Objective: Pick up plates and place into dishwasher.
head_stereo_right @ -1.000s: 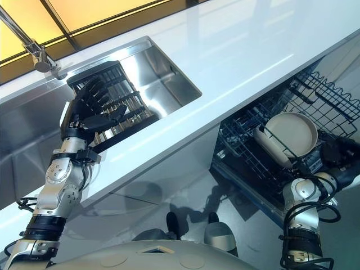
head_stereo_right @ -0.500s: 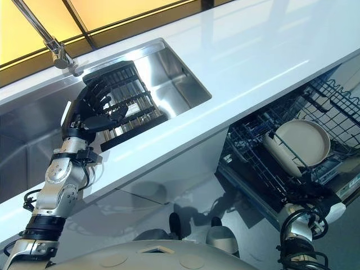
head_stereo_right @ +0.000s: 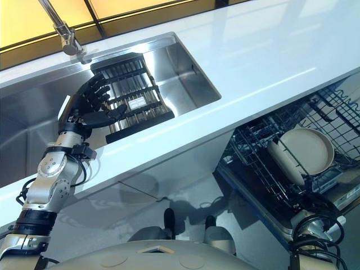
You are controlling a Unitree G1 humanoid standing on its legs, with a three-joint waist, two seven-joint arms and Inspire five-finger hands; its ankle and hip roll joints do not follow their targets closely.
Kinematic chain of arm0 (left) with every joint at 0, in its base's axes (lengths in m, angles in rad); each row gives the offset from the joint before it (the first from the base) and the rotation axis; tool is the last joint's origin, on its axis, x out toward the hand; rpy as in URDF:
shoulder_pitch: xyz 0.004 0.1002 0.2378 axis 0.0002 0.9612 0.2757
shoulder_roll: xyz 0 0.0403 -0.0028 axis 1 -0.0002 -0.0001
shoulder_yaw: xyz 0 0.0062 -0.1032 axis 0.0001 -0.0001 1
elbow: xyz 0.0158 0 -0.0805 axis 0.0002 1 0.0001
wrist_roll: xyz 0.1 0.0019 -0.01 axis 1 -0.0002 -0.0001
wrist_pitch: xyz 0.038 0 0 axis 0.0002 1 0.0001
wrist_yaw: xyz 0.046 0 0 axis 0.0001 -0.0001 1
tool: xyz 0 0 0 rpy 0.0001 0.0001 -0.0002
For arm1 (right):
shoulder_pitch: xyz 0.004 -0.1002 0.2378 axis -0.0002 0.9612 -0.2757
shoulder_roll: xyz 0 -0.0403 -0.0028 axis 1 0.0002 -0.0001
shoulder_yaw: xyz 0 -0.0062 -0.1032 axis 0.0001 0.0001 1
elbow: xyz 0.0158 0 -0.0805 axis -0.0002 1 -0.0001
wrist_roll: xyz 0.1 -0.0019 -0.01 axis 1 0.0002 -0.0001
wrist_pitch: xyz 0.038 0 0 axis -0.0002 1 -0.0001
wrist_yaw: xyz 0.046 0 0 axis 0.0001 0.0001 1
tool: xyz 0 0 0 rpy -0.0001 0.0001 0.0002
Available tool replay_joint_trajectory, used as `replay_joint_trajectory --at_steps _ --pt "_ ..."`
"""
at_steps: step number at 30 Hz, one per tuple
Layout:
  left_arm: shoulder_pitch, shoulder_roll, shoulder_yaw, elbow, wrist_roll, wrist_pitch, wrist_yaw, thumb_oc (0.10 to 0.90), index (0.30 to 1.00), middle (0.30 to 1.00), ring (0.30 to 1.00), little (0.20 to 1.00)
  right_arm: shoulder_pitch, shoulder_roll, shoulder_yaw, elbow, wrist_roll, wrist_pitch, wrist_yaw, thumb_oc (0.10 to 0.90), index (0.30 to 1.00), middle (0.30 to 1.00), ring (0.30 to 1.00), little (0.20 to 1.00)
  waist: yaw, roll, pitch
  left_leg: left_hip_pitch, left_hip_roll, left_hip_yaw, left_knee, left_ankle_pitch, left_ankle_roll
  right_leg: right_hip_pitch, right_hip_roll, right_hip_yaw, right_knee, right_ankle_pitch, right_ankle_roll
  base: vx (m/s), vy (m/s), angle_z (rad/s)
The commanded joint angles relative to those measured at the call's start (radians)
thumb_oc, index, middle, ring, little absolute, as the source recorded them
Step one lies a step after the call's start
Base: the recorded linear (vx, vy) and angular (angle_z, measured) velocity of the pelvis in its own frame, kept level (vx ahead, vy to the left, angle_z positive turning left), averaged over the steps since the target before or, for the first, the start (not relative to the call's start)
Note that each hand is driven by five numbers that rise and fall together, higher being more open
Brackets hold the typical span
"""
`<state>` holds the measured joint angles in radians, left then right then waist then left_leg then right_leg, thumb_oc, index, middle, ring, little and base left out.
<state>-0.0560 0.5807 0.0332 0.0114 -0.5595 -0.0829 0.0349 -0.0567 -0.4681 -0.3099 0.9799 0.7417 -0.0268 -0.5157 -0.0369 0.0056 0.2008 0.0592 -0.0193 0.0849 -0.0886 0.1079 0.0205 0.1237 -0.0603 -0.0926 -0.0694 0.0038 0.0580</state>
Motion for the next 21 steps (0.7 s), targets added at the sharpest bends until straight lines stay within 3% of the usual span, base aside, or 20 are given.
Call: replay_joint_trajectory --at_steps 1,7,12,16,21 --pt "-0.167 0.039 0.001 -0.121 0.009 -0.061 0.008 0.8 0.9 0.9 0.9 0.9 -0.048 -0.013 0.035 0.037 0.133 0.023 0.064 0.1 0.3 0.3 0.3 0.2 0.029 0.048 0.037 -0.026 -0.032 -0.003 0.094 -0.114 0.0 -0.093 0.035 -0.028 0.121 -0.003 0.009 -0.04 -0.054 -0.02" --pt "-0.187 0.035 -0.015 -0.131 0.015 -0.052 0.018 0.8 0.9 0.9 0.9 0.9 -0.095 0.046 0.081 -0.023 0.325 -0.008 0.201 0.1 0.3 0.3 0.3 0.2 0.045 0.061 0.052 -0.047 -0.034 -0.018 0.103 -0.106 -0.007 -0.093 0.033 -0.045 0.104 0.005 0.003 -0.03 -0.03 0.01" --pt "-0.193 0.024 -0.028 -0.117 0.017 -0.063 0.02 0.8 0.9 0.9 0.9 0.9 -0.148 0.086 0.123 -0.091 0.544 -0.054 0.394 0.1 0.3 0.3 0.3 0.2 0.059 0.063 0.051 -0.052 -0.035 -0.025 0.107 -0.103 -0.014 -0.085 0.031 -0.06 0.081 0.015 0.0 0.0 0.0 0.0" --pt "-0.189 0.002 -0.046 -0.104 0.031 -0.079 0.034 0.8 0.9 0.9 0.9 0.9 -0.173 0.159 0.174 -0.269 0.682 -0.117 0.537 0.1 0.3 0.3 0.3 0.2 0.06 0.063 0.049 -0.053 -0.036 -0.023 0.104 -0.1 -0.015 -0.083 0.028 -0.068 0.07 0.022 -0.002 0.02 0.009 -0.09" --pt "-0.194 -0.018 -0.074 -0.075 0.042 -0.106 0.056 0.8 0.9 0.9 0.9 0.9 -0.231 0.203 0.243 -0.442 0.697 -0.11 0.653 0.1 0.3 0.3 0.3 0.2 0.056 0.06 0.045 -0.056 -0.039 -0.016 0.105 -0.098 -0.016 -0.084 0.026 -0.071 0.061 0.025 -0.003 0.0 0.034 -0.06"
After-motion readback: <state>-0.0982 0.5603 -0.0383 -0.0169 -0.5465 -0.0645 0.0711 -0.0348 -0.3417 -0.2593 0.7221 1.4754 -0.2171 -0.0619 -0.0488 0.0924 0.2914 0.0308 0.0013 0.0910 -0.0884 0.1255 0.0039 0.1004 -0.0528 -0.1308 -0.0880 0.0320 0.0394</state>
